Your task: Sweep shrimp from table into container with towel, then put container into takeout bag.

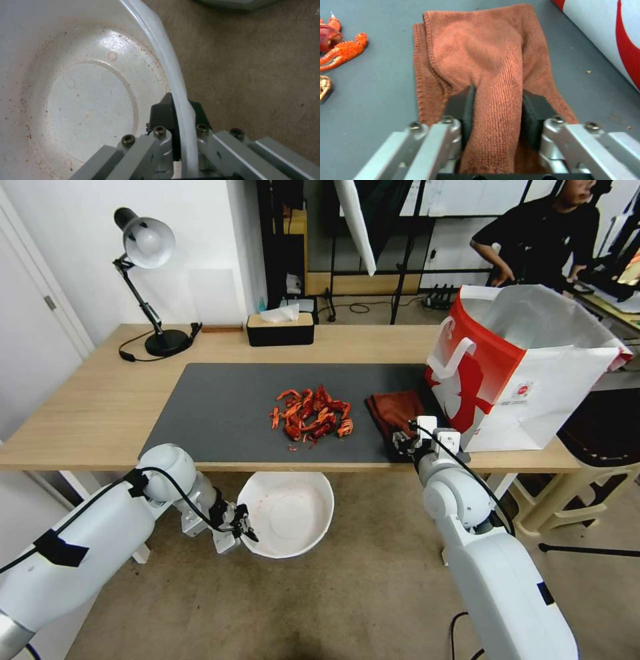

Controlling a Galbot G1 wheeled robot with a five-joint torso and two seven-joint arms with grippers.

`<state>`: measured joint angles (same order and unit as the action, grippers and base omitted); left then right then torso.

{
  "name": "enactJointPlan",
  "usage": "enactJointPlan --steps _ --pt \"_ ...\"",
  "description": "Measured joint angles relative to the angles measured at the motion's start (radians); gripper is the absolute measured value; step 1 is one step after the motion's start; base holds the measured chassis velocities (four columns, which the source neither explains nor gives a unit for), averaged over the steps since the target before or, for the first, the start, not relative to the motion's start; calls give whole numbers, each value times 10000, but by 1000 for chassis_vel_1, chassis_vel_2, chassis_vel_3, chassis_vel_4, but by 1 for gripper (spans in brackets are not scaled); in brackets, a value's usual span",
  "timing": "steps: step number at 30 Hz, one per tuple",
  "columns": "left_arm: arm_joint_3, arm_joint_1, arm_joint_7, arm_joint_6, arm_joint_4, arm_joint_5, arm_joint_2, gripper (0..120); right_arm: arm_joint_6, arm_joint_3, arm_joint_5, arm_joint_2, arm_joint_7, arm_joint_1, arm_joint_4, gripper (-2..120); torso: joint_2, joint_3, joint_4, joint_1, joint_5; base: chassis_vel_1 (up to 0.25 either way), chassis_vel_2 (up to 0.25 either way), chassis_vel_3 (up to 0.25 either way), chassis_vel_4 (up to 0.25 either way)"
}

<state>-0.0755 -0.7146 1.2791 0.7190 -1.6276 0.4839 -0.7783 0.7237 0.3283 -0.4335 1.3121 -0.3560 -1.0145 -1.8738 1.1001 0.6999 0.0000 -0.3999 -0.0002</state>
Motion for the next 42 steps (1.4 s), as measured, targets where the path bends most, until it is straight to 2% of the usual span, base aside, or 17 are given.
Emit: enactJointPlan --steps 3,7,17,22,23,27,35,42 --pt "68 -43 -19 2 -23 -29 82 0 -94 -2 45 -13 19 -53 -154 12 0 2 1 -1 4 0 0 0 0" --pt "109 -39 -42 3 -15 -71 112 0 -433 26 84 -112 232 -30 -283 4 -1 3 -1 -1 5 0 0 0 0" --pt "193 -6 -126 3 98 -102 52 0 -2068 36 590 -432 1661 338 6 4 -1 3 0 -1 1 0 0 0 0" --pt "216 33 -156 15 213 -113 -27 0 -3357 -303 663 -682 2729 1337 1115 4 -2 3 2 -2 3 0 0 0 0" --pt "216 33 -156 15 213 -113 -27 0 -3357 -303 663 -682 2729 1337 1115 4 -2 3 2 -2 3 0 0 0 0" --pt "217 85 -195 47 334 -119 -103 0 -4176 -624 973 -827 4036 2401 2445 4 -1 3 2 -1 1 0 0 0 0" --pt "184 171 -203 119 501 -120 -214 0 -4249 -1116 1608 -909 5224 3317 4119 4 -2 2 1 -2 2 0 0 0 0" --pt "94 295 -216 150 581 -133 -252 0 -4118 -1345 1726 -894 5557 3223 4353 4 -2 2 1 -2 1 0 0 0 0"
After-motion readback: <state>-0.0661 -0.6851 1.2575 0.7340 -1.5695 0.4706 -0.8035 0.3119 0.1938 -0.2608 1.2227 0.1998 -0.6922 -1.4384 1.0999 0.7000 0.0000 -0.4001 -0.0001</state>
